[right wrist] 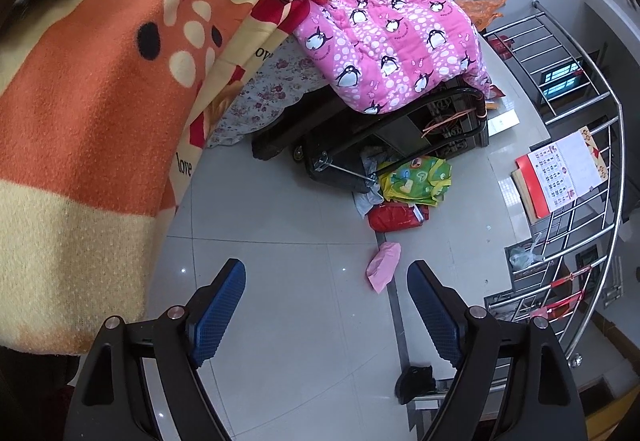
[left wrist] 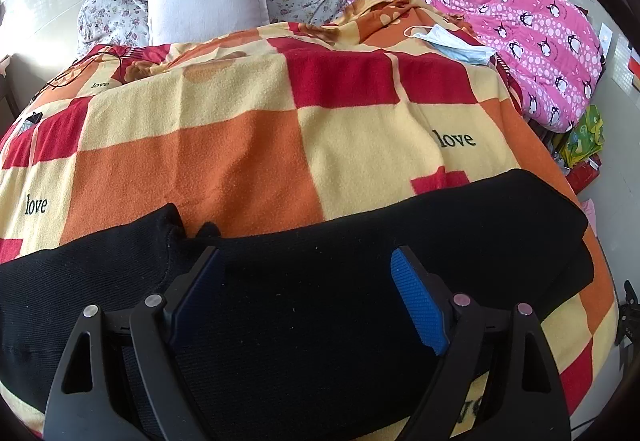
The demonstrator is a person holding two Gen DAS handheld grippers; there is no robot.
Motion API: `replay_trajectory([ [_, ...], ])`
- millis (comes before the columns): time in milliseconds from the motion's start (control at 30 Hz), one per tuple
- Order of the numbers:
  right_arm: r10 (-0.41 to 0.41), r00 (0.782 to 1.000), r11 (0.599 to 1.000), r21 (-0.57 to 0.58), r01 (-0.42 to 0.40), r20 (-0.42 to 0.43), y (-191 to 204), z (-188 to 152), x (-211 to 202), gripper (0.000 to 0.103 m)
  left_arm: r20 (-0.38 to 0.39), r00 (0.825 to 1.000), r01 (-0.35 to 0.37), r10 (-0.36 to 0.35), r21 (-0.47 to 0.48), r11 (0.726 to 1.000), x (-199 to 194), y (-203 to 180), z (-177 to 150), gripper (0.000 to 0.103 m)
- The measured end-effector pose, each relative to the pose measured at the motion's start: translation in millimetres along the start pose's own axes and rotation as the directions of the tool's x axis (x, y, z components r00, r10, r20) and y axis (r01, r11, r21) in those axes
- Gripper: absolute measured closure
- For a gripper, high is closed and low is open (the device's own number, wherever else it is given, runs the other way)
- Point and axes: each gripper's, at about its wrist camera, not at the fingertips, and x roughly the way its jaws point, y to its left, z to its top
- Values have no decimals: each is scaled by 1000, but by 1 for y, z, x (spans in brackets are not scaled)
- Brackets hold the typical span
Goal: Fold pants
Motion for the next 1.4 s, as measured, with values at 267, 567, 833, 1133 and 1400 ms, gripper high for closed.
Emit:
replay_trajectory([
  [267, 23, 1000, 1000, 16, -23, -5, 0, 2, -1, 19, 0, 1000, 2, -2, -4, 1000, 0, 0, 0, 17],
  [567, 329, 937, 914, 207, -348, 119, -22, 17, -26, 19, -3, 1000, 22, -22, 25, 999, 1, -6, 5, 17],
  [833, 827, 442, 408, 168, -897, 348, 19, 60, -61, 19, -96, 968, 243, -230, 150, 958, 14, -53, 38, 17],
  [1133, 806, 359, 285, 223, -932, 470, 21, 96, -51, 20, -100, 966, 255, -237, 251, 934, 19, -85, 50, 17],
  [1400, 824, 376, 305, 228, -925, 423, 48, 132, -28, 94, -84, 976, 215, -203, 175, 961, 17, -48, 49, 17],
])
